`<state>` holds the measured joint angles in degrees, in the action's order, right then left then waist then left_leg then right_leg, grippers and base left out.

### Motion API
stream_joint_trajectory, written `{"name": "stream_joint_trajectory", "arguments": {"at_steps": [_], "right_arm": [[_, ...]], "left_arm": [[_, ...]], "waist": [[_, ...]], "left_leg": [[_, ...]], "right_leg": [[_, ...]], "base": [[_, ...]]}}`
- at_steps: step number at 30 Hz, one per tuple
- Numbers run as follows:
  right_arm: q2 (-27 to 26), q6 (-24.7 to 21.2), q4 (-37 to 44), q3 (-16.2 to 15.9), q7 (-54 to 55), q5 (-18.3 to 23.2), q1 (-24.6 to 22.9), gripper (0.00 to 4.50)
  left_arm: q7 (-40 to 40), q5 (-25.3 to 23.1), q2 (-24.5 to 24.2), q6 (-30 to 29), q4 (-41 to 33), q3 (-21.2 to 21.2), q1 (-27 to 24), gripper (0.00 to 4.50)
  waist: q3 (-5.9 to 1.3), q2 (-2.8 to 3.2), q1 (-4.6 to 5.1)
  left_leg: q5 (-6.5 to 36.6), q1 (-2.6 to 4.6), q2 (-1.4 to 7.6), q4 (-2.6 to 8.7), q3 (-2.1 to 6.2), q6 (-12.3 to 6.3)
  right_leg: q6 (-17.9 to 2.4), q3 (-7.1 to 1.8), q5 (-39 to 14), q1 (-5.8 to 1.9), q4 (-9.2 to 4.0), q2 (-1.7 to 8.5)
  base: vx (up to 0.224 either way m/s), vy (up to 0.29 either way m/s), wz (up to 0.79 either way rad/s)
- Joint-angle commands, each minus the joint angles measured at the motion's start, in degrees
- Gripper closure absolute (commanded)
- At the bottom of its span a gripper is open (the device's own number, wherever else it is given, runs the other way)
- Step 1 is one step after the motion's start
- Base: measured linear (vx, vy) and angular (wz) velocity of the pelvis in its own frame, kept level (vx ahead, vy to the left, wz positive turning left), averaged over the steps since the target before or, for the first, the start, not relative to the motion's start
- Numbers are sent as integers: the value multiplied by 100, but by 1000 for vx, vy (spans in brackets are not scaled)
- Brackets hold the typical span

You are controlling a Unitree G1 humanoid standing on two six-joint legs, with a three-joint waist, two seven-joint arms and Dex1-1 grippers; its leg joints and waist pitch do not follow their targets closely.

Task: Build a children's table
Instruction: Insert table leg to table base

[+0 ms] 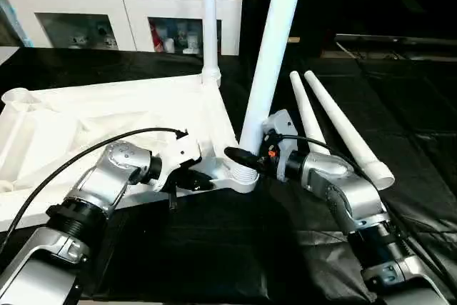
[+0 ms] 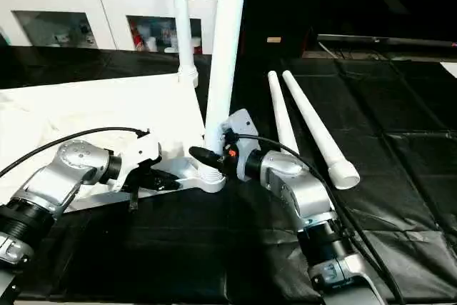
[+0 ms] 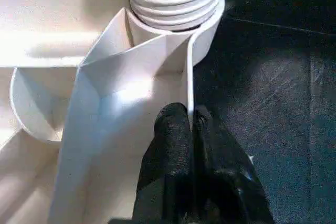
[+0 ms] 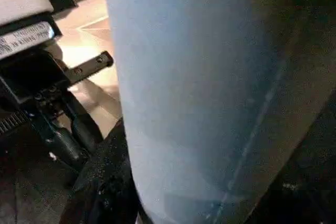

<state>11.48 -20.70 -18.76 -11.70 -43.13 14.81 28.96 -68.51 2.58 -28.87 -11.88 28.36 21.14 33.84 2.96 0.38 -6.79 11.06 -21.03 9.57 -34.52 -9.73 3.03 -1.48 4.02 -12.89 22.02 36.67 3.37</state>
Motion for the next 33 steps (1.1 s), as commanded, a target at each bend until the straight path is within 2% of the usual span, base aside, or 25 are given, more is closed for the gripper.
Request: {"name": "stream_joint_trajectory", "arguments": {"at_steps": [1,6,8,11,13,14,16,17,19,20,22,23,24,27,30,32,33], "right_arm": [[-8,25,-216,-145,-51,-145,-4,259],[-25,98,-521,-167,-94,-238,116,259],[-33,43,-682,-144,-193,-226,182,259],[-57,-37,-950,-49,-281,-138,254,259],[-127,-31,-1150,196,-204,8,272,259],[-156,11,-1251,343,-168,81,256,259],[-159,23,-1281,440,-144,145,201,259],[-149,40,-1282,489,-133,179,139,259],[-102,47,-1262,521,-113,186,-15,259],[-85,63,-1212,533,-124,200,-115,259],[-79,114,-1117,577,-140,224,-316,259],[-80,139,-1091,591,-150,229,-377,259],[-84,196,-1042,618,-166,239,-494,259],[-101,344,-930,660,-180,256,-736,259],[-94,595,-615,663,-151,244,-1126,259],[-51,792,-390,596,-167,170,-1403,259],[-28,821,-306,572,-192,159,-1478,259]], "left_arm": [[-95,12,69,109,-16,-3,108,450],[-193,-22,41,162,-43,12,121,450],[-268,-8,20,138,-82,18,135,450],[-348,15,-2,106,-136,18,146,450],[-285,74,44,40,-109,-66,189,450],[-214,99,81,16,-63,-130,229,450],[-140,106,107,5,-14,-178,267,450],[-93,120,127,-19,16,-216,290,450],[-5,147,162,-59,80,-290,335,450],[10,159,173,-72,106,-313,353,450],[39,173,189,-87,157,-350,384,450],[53,169,195,-93,172,-362,394,450],[87,156,207,-100,203,-384,413,450],[182,100,238,-87,293,-425,458,450],[265,82,281,-74,401,-462,502,450],[279,73,288,-56,435,-463,507,450],[274,68,288,-56,435,-457,508,450]], "waist": [[-353,25,-1],[-344,33,21],[-346,58,17],[-349,61,24],[-355,68,28],[-357,90,20],[-351,66,23],[-350,95,15],[-350,82,-2],[-352,136,-19],[-355,103,-39],[-358,138,-60],[-364,115,-75],[-358,110,-106],[-358,123,-147],[-353,116,-172],[-364,137,-174]], "left_leg": [[768,56,387,430,138,6],[936,68,396,447,146,54],[957,67,396,449,153,63],[966,66,399,449,154,57],[946,70,405,447,152,60],[964,75,405,444,154,62],[1024,78,396,446,144,61],[1066,88,406,449,145,74],[1076,87,409,454,147,84],[1102,91,408,450,153,102],[1140,97,415,455,150,112],[1144,98,419,459,156,114],[1119,97,423,458,153,103],[1135,97,422,464,150,93],[1239,128,438,468,148,116],[1187,114,441,477,146,91],[1179,114,440,475,152,86]], "right_leg": [[-1211,-372,-428,-274,-435,613],[-1199,-372,-646,-264,-460,608],[-1204,-372,-655,-266,-453,609],[-1254,-371,-592,-267,-448,608],[-1300,-371,-436,-264,-436,607],[-1340,-369,-393,-263,-430,612],[-1359,-366,-462,-270,-453,607],[-1357,-368,-501,-255,-459,606],[-1341,-369,-511,-261,-455,610],[-1336,-367,-538,-251,-454,613],[-1312,-370,-538,-255,-464,615],[-1297,-370,-515,-251,-460,614],[-1286,-370,-438,-256,-461,613],[-1290,-368,-424,-246,-469,614],[-1230,-377,-580,-226,-496,628],[-1213,-376,-479,-229,-492,618],[-1221,-375,-444,-235,-481,623]], "base": [[0,0,0],[0,0,0],[0,0,0],[0,0,0],[0,0,0],[0,0,0],[0,0,0],[0,0,0],[0,0,0],[0,0,0],[0,0,0],[0,0,0],[0,0,0],[0,0,0],[0,0,0],[0,0,0],[0,0,0]]}}
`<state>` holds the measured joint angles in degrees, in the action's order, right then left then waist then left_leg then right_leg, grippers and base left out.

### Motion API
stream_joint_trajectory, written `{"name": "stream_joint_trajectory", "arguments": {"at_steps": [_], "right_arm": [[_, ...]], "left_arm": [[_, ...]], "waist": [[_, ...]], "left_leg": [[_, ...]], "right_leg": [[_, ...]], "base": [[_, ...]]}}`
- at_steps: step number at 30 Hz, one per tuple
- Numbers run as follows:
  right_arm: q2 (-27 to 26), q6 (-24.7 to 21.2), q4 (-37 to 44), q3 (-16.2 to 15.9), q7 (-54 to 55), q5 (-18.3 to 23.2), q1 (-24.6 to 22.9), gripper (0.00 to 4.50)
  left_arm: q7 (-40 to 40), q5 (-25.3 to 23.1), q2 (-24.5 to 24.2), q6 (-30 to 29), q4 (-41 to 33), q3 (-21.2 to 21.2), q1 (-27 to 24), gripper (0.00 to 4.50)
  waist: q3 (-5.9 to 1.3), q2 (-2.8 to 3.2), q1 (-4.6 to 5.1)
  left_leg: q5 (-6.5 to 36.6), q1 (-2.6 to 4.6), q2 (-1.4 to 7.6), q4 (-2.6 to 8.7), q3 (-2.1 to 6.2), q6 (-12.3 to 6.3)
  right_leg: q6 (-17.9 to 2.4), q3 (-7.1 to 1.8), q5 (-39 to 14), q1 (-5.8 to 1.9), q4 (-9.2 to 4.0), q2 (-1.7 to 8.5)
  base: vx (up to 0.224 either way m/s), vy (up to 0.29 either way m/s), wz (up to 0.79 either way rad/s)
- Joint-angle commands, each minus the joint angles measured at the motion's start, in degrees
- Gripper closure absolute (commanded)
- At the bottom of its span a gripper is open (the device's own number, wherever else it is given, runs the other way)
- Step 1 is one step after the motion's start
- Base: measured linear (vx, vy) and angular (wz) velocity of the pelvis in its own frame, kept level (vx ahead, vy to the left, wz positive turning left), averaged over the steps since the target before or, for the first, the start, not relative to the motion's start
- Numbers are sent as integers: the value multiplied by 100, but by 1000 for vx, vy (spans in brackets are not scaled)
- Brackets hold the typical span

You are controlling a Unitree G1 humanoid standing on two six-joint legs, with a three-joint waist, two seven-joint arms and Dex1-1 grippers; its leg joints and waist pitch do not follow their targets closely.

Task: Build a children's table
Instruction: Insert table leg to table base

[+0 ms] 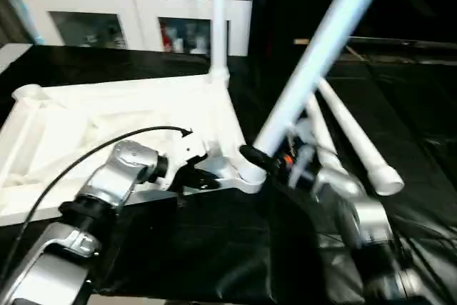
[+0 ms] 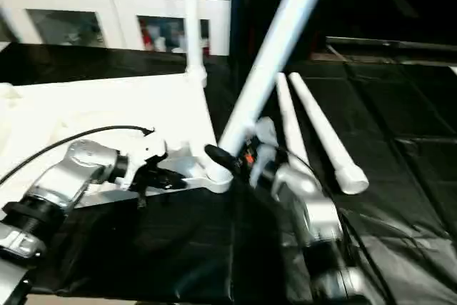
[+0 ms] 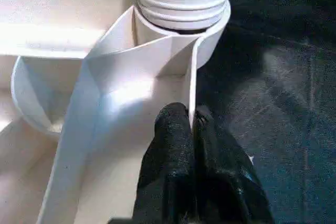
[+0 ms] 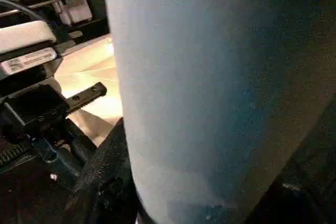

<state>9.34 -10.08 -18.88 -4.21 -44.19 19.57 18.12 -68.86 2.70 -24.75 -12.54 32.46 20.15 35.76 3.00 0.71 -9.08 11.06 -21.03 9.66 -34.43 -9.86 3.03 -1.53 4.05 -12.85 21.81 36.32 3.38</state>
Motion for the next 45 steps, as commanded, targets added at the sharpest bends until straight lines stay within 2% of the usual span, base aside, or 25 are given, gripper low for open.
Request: {"name": "stream_joint_trajectory", "arguments": {"at_steps": [1,5,6,8,9,11,12,14,15,19,21,24,27,29,34,38,42,45], "right_arm": [[263,-123,-137,-265,-145,-402,-516,259],[438,52,87,-467,-278,-590,-665,259],[599,127,132,-685,-348,-803,-671,259],[655,149,132,-768,-377,-883,-660,259],[686,176,115,-832,-404,-940,-639,259],[684,203,-5,-923,-484,-997,-524,259],[653,233,-117,-972,-514,-1016,-401,259],[605,266,-259,-990,-557,-1024,-265,259],[563,298,-382,-997,-591,-1024,-162,259],[455,497,-815,-1035,-688,-1013,150,259],[382,545,-1003,-1026,-807,-965,300,259],[315,707,-1295,-1061,-1061,-977,500,259],[279,818,-1482,-1073,-1204,-980,615,259],[232,958,-1731,-1102,-1418,-976,786,259],[192,1125,-2034,-1134,-1777,-995,993,259],[186,1191,-2115,-1147,-1876,-1026,1030,259],[154,1281,-2238,-1109,-1902,-1049,1083,259],[40,1373,-2537,-960,-1577,-1129,1223,259]], "left_arm": [[302,20,-134,47,42,-334,319,450],[330,-34,-139,114,67,-314,316,450],[358,-80,-139,161,87,-294,301,450],[367,-96,-139,180,95,-285,293,450],[383,-123,-140,202,100,-276,284,450],[423,-227,-169,301,101,-221,253,450],[417,-271,-194,357,79,-192,217,450],[392,-270,-211,360,51,-181,193,450],[370,-261,-225,350,23,-179,174,450],[239,-257,-292,408,-49,-130,136,450],[58,-247,-340,514,-87,-84,125,450],[-201,-324,-419,735,-69,24,173,450],[-276,-389,-453,859,28,81,246,450],[-424,-411,-470,1014,193,137,366,450],[-746,-460,-512,1202,415,213,490,450],[-738,-510,-508,1187,575,214,563,450],[-577,-536,-438,1114,781,149,664,450],[-259,-509,-343,935,919,-7,726,450]], "waist": [[-369,92,52],[-352,77,34],[-353,72,28],[-344,75,17],[-341,26,26],[-337,41,22],[-329,-21,23],[-321,14,43],[-311,-22,68],[-301,-10,128],[-298,-26,138],[-307,-16,153],[-331,-9,183],[-337,0,192],[-337,-3,190],[-348,16,187],[-327,6,185],[-303,12,196]], "left_leg": [[1152,107,433,474,168,62],[1142,89,426,480,169,37],[1119,88,425,478,169,20],[1141,89,425,479,165,11],[1133,85,428,486,162,1],[1134,82,427,484,168,-25],[1122,81,430,488,163,-52],[1211,81,429,500,170,-38],[1282,83,432,508,167,-21],[1366,74,430,521,178,7],[1393,72,431,524,179,10],[1320,70,440,524,178,-1],[1157,65,441,508,165,-34],[1136,66,434,502,161,-54],[1137,73,450,498,153,-75],[1090,76,456,493,147,-90],[1239,90,453,501,140,-59],[1459,105,459,526,156,27]], "right_leg": [[-1214,-371,-407,-223,-446,619],[-1138,-373,-521,-231,-469,626],[-1124,-375,-553,-231,-472,624],[-1099,-380,-647,-226,-487,629],[-1086,-378,-674,-235,-494,626],[-1070,-381,-802,-225,-497,634],[-1058,-382,-877,-228,-504,641],[-1055,-377,-1101,-215,-522,647],[-1040,-379,-1217,-215,-540,645],[-1037,-374,-1450,-208,-553,655],[-1004,-382,-1580,-205,-566,666],[-1021,-378,-1447,-201,-553,656],[-1176,-368,-892,-213,-491,635],[-1249,-359,-724,-221,-477,627],[-1340,-358,-662,-231,-457,641],[-1405,-352,-483,-231,-435,641],[-1399,-362,-761,-219,-473,649],[-1352,-371,-1225,-197,-513,667]], "base": [[0,0,0],[0,0,0],[0,0,0],[0,0,0],[0,0,0],[0,0,0],[0,0,0],[0,0,0],[0,0,0],[0,0,0],[0,0,0],[0,0,0],[0,0,0],[0,0,0],[0,0,0],[0,0,0],[0,0,0],[0,0,0]]}}
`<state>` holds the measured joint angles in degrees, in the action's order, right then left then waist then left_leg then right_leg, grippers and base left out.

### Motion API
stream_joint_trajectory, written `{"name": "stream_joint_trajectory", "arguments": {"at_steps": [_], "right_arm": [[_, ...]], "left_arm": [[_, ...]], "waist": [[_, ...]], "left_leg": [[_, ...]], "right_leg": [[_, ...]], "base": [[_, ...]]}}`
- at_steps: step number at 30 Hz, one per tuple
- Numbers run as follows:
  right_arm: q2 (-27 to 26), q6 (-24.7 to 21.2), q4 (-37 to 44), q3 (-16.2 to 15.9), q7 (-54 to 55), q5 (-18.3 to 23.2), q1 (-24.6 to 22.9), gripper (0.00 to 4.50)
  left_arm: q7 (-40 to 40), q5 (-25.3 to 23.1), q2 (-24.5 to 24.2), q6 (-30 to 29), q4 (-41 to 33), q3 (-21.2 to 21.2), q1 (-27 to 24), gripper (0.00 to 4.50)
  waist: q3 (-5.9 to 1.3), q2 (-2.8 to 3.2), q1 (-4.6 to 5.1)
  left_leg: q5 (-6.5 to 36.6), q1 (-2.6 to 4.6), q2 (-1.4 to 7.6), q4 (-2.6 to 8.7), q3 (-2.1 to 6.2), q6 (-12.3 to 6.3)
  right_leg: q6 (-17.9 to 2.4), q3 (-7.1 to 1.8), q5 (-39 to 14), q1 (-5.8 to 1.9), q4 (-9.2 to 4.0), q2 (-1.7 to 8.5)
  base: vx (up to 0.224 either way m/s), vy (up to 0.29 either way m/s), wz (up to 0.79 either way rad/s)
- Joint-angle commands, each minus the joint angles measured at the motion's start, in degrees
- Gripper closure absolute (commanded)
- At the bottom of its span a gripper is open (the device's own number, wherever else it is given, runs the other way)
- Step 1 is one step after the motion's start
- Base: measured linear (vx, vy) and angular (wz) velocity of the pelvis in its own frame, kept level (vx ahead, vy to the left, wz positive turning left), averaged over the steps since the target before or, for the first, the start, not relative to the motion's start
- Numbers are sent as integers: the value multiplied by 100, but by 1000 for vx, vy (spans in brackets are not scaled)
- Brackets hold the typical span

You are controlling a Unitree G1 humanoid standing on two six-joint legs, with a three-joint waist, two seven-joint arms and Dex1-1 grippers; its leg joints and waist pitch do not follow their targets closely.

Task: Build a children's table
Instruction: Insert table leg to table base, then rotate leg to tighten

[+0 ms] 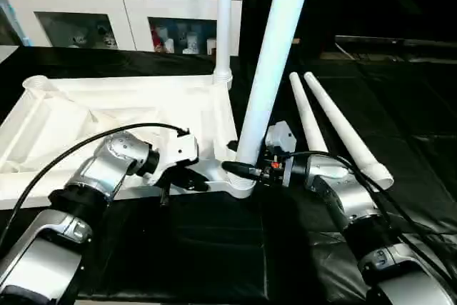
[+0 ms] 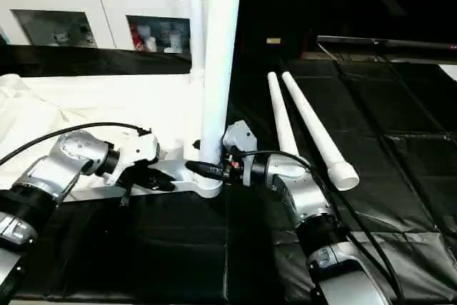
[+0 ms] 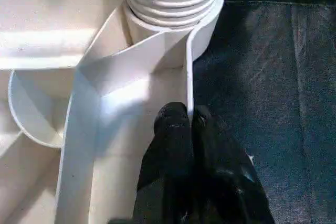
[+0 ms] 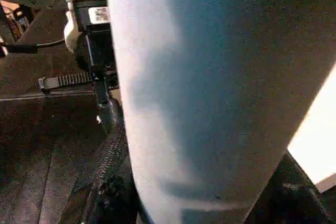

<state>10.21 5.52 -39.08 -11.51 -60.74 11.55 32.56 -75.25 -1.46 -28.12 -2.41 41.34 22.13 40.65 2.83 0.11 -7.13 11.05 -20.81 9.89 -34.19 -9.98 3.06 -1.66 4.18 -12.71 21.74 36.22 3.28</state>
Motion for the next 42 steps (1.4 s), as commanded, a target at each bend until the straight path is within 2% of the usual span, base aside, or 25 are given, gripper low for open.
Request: {"name": "stream_joint_trajectory", "arguments": {"at_steps": [1,5,6,7,8,9,11,13,14,15,17,18,19,20,24,26,27,29,30,32,33,34,36,38,42], "right_arm": [[-82,-141,-624,-192,305,-397,-167,259],[-249,-291,-1144,-11,1431,-610,149,259],[-249,-291,-1144,-11,1431,-610,149,259],[-425,-376,-1442,101,2085,-654,345,259],[-504,-408,-1535,163,2258,-628,405,259],[-672,-463,-1719,283,2636,-571,530,259],[-836,-504,-1913,402,2989,-510,658,259],[-1065,-557,-2184,558,3503,-434,859,259],[-1126,-562,-2260,594,3632,-424,917,259],[-1267,-592,-2406,650,3859,-406,1043,259],[-1267,-592,-2406,650,3859,-406,1043,259],[-1333,-600,-2468,636,3931,-430,1093,259],[-1381,-603,-2500,598,3956,-467,1121,259],[-1450,-626,-2525,530,3928,-530,1135,259],[-1506,-603,-2597,498,3883,-635,1142,259],[-1527,-595,-2713,595,3778,-599,1161,259],[-1525,-591,-2721,599,3773,-598,1161,224],[-1513,-564,-2777,625,3763,-600,1169,224],[-1506,-554,-2796,636,3770,-598,1172,183],[-1478,-538,-2833,677,3772,-597,1184,182],[-1461,-520,-2849,700,3777,-607,1191,178],[-1443,-509,-2855,717,3772,-609,1195,167],[-1435,-500,-2863,734,3767,-618,1198,140],[-1365,-431,-2790,758,3614,-616,1171,130],[-1142,-347,-2538,667,3234,-708,1015,91]], "left_arm": [[538,-91,16,-149,16,-270,232,450],[1205,48,137,-914,-536,-610,34,450],[1205,48,137,-914,-536,-610,34,450],[1547,162,289,-1551,-1182,-793,-226,450],[1667,188,352,-1759,-1405,-843,-319,450],[1920,214,529,-2102,-1807,-911,-501,450],[2165,225,721,-2380,-2135,-951,-655,450],[2438,174,1004,-2693,-2540,-884,-841,450],[2508,154,1074,-2783,-2655,-847,-889,450],[2672,90,1246,-2949,-2868,-748,-966,450],[2672,90,1246,-2949,-2868,-748,-966,450],[2730,73,1296,-3001,-2919,-700,-978,450],[2767,60,1322,-3004,-2906,-676,-974,450],[2836,-63,1256,-2894,-2780,-653,-931,450],[2964,-248,1096,-2916,-2752,-699,-915,450],[3032,-275,1001,-2996,-2830,-711,-938,450],[3031,-273,993,-2996,-2833,-711,-937,450],[3031,-264,951,-3006,-2870,-705,-936,450],[3037,-260,943,-3021,-2891,-701,-938,450],[3017,-246,935,-3039,-2919,-705,-923,450],[3003,-241,937,-3044,-2919,-715,-911,450],[2985,-242,931,-3025,-2900,-718,-899,450],[2974,-249,929,-3008,-2885,-720,-894,450],[2923,-253,863,-2872,-2738,-726,-856,450],[2780,-260,699,-2677,-2479,-677,-793,450]], "waist": [[-280,83,-2],[-258,65,37],[-260,70,76],[-266,36,81],[-258,46,144],[-272,63,145],[-266,38,188],[-291,6,206],[-290,21,201],[-309,-10,198],[-300,-1,183],[-294,-39,185],[-289,-26,179],[-274,-55,190],[-233,-18,199],[-239,-20,204],[-236,-25,210],[-241,-18,206],[-243,-17,204],[-250,14,197],[-256,3,182],[-276,11,178],[-275,12,186],[-271,50,197],[-301,33,180]], "left_leg": [[1526,96,442,509,176,58],[1735,114,450,533,209,192],[1718,79,439,550,224,205],[1684,77,455,560,220,216],[1597,20,454,584,240,235],[1581,20,455,581,240,243],[1507,47,419,545,202,178],[1273,35,424,522,189,95],[1151,35,397,507,172,49],[990,29,387,486,156,-20],[869,36,378,481,144,-103],[869,30,376,489,143,-140],[901,34,372,496,145,-140],[1006,40,375,508,143,-127],[1579,95,395,556,177,51],[1644,90,396,565,188,92],[1654,89,398,572,188,92],[1618,89,392,567,184,85],[1567,83,387,564,179,79],[1509,98,386,556,174,64],[1477,105,389,551,160,57],[1297,71,389,549,167,43],[1212,65,387,548,160,13],[1296,72,387,550,156,22],[1014,54,376,518,145,-66]], "right_leg": [[-1322,-387,-1362,-184,-518,687],[-1186,-399,-1989,-156,-558,719],[-1125,-382,-2046,-176,-567,700],[-1122,-384,-1973,-179,-555,701],[-1187,-375,-1758,-204,-509,690],[-1185,-366,-1709,-214,-502,694],[-1240,-384,-1546,-180,-527,667],[-1315,-392,-1213,-212,-505,679],[-1321,-388,-1072,-200,-496,644],[-1335,-397,-842,-221,-473,648],[-1327,-387,-650,-211,-483,623],[-1313,-387,-665,-222,-473,626],[-1295,-382,-743,-221,-488,624],[-1240,-384,-947,-208,-517,620],[-1017,-402,-1866,-153,-599,640],[-982,-407,-1878,-152,-591,638],[-985,-408,-1868,-151,-590,635],[-999,-414,-1797,-149,-593,641],[-1013,-415,-1734,-156,-589,639],[-1069,-419,-1638,-146,-590,639],[-1075,-420,-1557,-146,-594,636],[-1125,-414,-1263,-181,-541,627],[-1174,-403,-1024,-183,-523,611],[-1232,-396,-963,-184,-535,605],[-1316,-384,-438,-223,-474,590]], "base": [[0,0,0],[0,0,0],[0,0,0],[0,0,0],[0,0,0],[0,0,0],[0,0,0],[0,0,0],[0,0,0],[0,0,0],[0,0,0],[0,0,0],[0,0,0],[0,0,0],[0,0,0],[0,0,0],[0,0,0],[0,0,0],[0,0,0],[0,0,0],[0,0,0],[0,0,0],[0,0,0],[0,0,0],[0,0,0]]}}
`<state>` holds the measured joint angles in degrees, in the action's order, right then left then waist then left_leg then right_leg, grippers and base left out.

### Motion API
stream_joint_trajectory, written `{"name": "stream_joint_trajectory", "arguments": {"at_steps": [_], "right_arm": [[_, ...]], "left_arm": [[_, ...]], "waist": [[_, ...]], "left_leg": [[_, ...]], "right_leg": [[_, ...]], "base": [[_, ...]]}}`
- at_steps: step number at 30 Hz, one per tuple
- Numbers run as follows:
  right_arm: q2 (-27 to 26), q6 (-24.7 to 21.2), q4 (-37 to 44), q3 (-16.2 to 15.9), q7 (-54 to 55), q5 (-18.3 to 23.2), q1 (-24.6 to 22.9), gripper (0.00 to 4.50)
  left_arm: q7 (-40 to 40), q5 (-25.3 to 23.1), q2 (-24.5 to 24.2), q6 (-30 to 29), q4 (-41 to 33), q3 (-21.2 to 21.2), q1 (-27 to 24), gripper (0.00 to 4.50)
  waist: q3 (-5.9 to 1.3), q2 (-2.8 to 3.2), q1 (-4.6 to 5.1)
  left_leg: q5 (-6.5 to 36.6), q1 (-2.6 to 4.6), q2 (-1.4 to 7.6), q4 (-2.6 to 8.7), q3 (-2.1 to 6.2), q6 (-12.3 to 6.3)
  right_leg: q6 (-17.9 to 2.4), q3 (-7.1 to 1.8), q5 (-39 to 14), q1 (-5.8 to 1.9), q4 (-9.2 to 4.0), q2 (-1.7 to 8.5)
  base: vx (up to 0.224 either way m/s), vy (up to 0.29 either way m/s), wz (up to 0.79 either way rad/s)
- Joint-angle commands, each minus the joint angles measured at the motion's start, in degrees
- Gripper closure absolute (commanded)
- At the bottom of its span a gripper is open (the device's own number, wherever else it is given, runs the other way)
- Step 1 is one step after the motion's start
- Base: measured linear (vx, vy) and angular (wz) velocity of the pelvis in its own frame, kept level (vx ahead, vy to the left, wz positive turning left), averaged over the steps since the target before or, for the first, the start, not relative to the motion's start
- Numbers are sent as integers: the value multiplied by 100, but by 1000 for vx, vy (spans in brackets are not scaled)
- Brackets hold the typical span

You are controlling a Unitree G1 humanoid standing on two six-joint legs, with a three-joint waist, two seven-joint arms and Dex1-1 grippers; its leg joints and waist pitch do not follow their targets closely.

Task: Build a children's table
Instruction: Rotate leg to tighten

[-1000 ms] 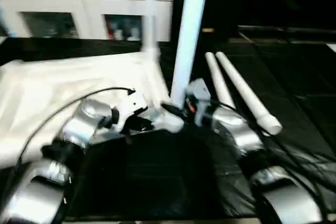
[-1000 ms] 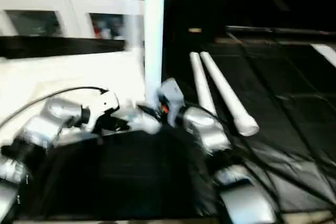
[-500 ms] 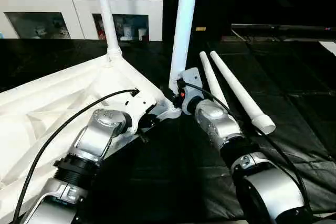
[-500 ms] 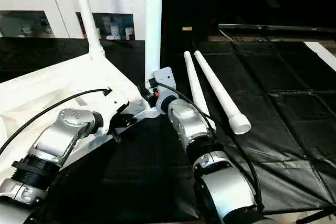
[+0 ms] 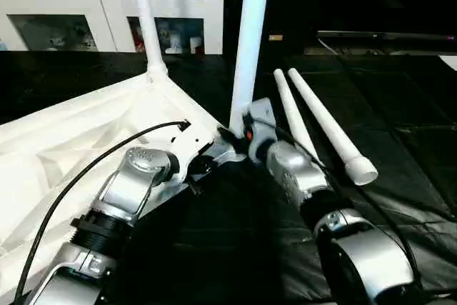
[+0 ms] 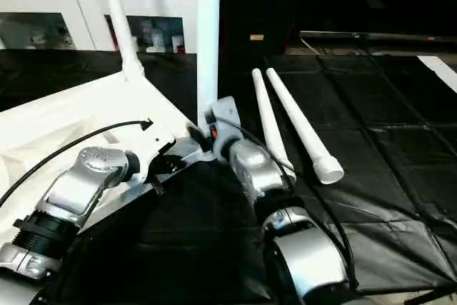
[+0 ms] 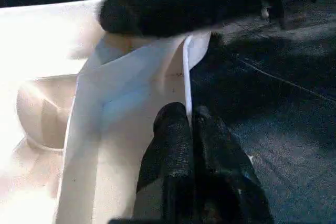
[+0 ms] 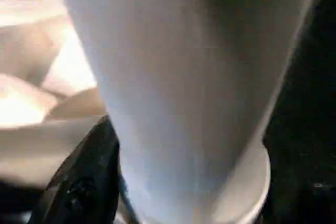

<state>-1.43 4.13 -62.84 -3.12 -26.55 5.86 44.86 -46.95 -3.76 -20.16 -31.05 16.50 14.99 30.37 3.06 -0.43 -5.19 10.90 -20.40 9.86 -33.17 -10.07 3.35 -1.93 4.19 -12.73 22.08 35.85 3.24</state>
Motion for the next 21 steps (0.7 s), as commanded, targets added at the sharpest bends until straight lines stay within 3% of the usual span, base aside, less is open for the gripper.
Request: {"name": "stream_joint_trajectory", "arguments": {"at_steps": [1,3,5,6,7,10,14,15,16,18,21], "right_arm": [[75,-192,-106,-211,-253,-172,-254,91],[198,-196,74,-244,-479,-165,-363,59],[240,-221,169,-228,-587,-123,-415,53],[304,-240,307,-214,-732,-82,-488,49],[407,-254,518,-221,-923,-33,-596,39],[683,-289,1044,-273,-1431,49,-864,10],[1113,-394,1825,-342,-1980,111,-1209,4],[1307,-450,2188,-387,-2208,158,-1341,4],[1429,-505,2445,-411,-2364,186,-1432,4],[1698,-608,2909,-465,-2712,241,-1584,4],[2010,-766,3406,-536,-3213,378,-1702,4]], "left_arm": [[-79,-31,-122,203,47,45,246,450],[-181,-47,-203,308,154,87,273,450],[-231,-61,-241,375,198,112,282,450],[-298,-70,-283,458,251,132,294,450],[-386,-69,-328,564,322,146,312,450],[-633,-57,-439,871,482,184,347,450],[-993,-59,-641,1445,727,285,369,450],[-1143,-37,-713,1576,792,313,363,450],[-1244,-15,-756,1666,852,333,367,450],[-1538,22,-861,1935,940,397,343,450],[-1986,66,-996,2359,1008,492,313,450]], "waist": [[-318,88,-14],[-312,114,-28],[-315,99,-26],[-327,136,-29],[-309,117,-25],[-331,127,-46],[-342,110,-107],[-338,155,-129],[-376,135,-139],[-371,124,-155],[-361,105,-180]], "left_leg": [[1016,10,375,418,155,-118],[1045,19,384,419,161,-129],[1073,15,392,419,158,-148],[1049,28,400,417,163,-132],[1063,24,391,421,156,-171],[854,9,392,393,154,-246],[697,-2,382,364,148,-345],[698,-3,373,358,148,-366],[609,10,399,339,147,-367],[465,-25,388,319,142,-455],[551,-31,388,311,136,-511]], "right_leg": [[-1296,-381,-430,-259,-442,596],[-1315,-380,-495,-262,-457,612],[-1314,-386,-486,-267,-457,616],[-1333,-383,-442,-265,-439,616],[-1308,-380,-441,-265,-464,595],[-1383,-373,-77,-290,-414,602],[-1373,-354,107,-310,-409,600],[-1327,-350,83,-317,-422,582],[-1309,-352,249,-311,-375,589],[-1338,-341,503,-307,-349,582],[-1340,-336,359,-310,-370,585]], "base": [[0,0,0],[0,0,0],[0,0,0],[0,0,0],[0,0,0],[0,0,0],[0,0,0],[0,0,0],[0,0,0],[0,0,0],[0,0,0]]}}
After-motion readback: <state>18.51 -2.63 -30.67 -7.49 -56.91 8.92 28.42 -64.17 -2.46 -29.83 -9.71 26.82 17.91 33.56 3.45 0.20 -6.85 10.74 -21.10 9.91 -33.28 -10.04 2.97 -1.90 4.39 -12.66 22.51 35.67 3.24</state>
